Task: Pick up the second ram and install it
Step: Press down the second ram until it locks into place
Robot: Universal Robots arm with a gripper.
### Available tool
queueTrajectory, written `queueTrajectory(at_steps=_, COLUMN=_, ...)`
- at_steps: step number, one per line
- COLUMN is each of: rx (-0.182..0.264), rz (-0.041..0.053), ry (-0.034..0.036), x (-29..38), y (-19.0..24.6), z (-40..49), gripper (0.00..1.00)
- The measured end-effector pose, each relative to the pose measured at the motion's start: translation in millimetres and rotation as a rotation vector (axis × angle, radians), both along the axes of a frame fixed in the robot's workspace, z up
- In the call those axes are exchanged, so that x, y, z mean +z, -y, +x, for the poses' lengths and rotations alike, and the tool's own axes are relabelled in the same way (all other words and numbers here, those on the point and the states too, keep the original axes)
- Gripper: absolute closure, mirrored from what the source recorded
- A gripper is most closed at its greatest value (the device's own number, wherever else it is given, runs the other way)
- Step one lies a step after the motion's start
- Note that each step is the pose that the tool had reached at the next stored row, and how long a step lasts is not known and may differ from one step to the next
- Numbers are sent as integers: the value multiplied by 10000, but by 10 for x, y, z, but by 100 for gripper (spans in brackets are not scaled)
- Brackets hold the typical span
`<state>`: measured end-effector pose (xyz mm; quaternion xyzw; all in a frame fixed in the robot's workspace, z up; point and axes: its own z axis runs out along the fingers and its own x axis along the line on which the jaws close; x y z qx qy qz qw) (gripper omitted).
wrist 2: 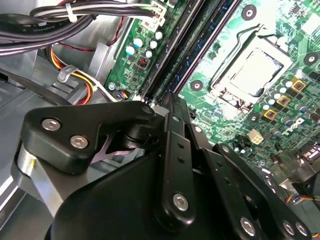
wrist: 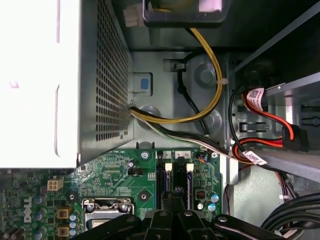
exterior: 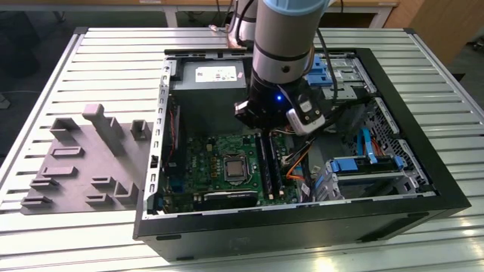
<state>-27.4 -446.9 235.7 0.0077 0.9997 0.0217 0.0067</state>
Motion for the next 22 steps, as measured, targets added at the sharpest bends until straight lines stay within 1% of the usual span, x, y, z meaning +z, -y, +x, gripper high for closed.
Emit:
queueTrajectory(at_steps=11, rx=0, rz=0, ry=0, x=0, y=39, z=0, gripper=89)
queueTrajectory(at_steps=16, rx=1, rz=1, ry=0, x=0, y=49, z=-3, gripper=89)
queueTrajectory(at_steps=22, rx=1, rz=1, ry=0, x=0, y=81, z=-4, gripper=89)
